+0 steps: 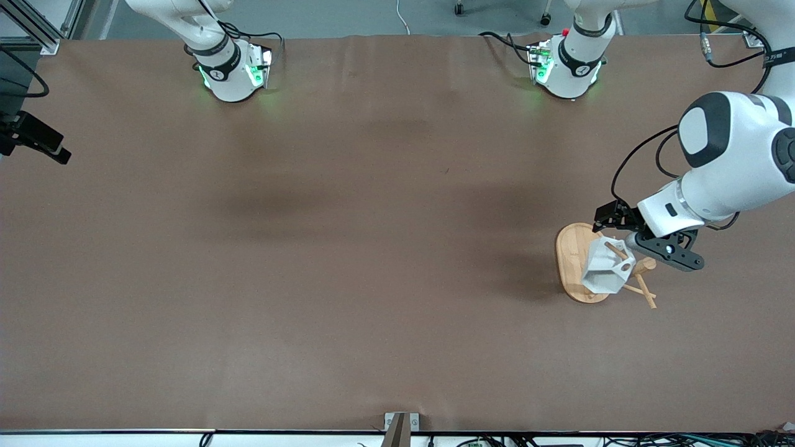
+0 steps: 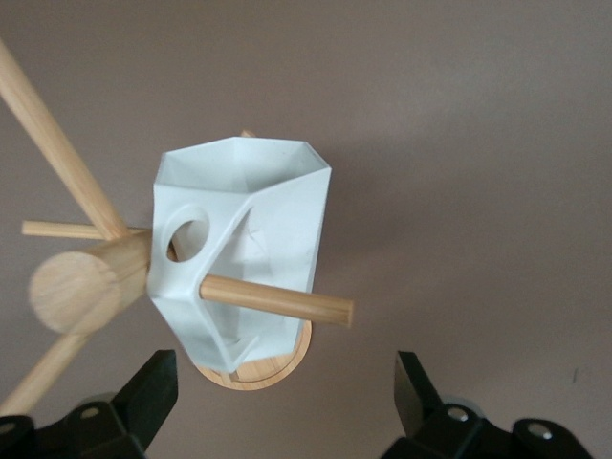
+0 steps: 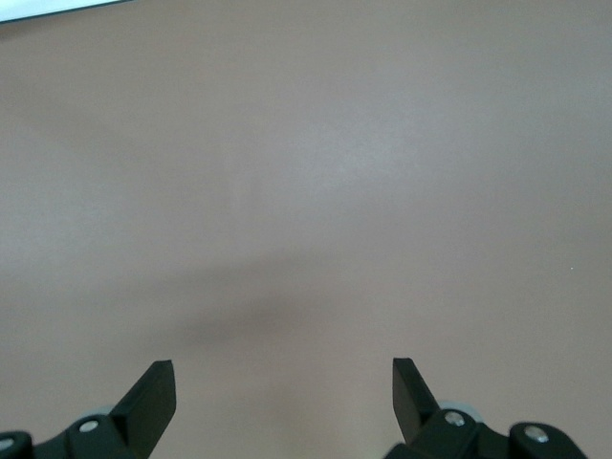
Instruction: Hang cup on rack
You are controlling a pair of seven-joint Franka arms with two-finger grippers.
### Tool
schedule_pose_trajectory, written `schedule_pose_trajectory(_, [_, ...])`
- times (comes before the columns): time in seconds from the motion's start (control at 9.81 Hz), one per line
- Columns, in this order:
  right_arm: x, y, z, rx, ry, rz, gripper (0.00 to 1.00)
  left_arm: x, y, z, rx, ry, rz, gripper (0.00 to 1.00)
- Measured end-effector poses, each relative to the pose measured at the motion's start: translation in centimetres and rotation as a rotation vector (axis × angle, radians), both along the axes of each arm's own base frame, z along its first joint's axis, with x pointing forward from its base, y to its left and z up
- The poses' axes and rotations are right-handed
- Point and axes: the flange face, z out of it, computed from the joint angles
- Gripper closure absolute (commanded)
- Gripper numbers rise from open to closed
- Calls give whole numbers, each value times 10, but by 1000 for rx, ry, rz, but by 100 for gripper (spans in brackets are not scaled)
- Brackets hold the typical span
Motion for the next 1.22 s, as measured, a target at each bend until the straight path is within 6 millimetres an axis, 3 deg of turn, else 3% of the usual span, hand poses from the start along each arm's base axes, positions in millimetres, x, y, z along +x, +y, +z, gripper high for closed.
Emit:
schedule_pose_trajectory(0.41, [0, 0, 0, 0, 1, -1, 0, -30, -45, 94, 118, 5, 115, 0])
schedule_pose_trajectory(0.51, [0, 0, 0, 0, 1, -1, 0, -35, -48, 117, 150, -4, 121, 0])
schedule_pose_trajectory(0.61, [0, -1, 0, 0, 1, -1, 0, -35, -35, 140, 159, -17, 138, 0])
schedule_pose_trajectory(0.82, [0, -1, -1, 0, 1, -1, 0, -39, -14, 163, 167, -12, 157, 0])
schedule_pose_trajectory(1.22, [0, 0, -1, 0, 2, -1, 0, -87, -17, 216, 170, -2, 182, 0])
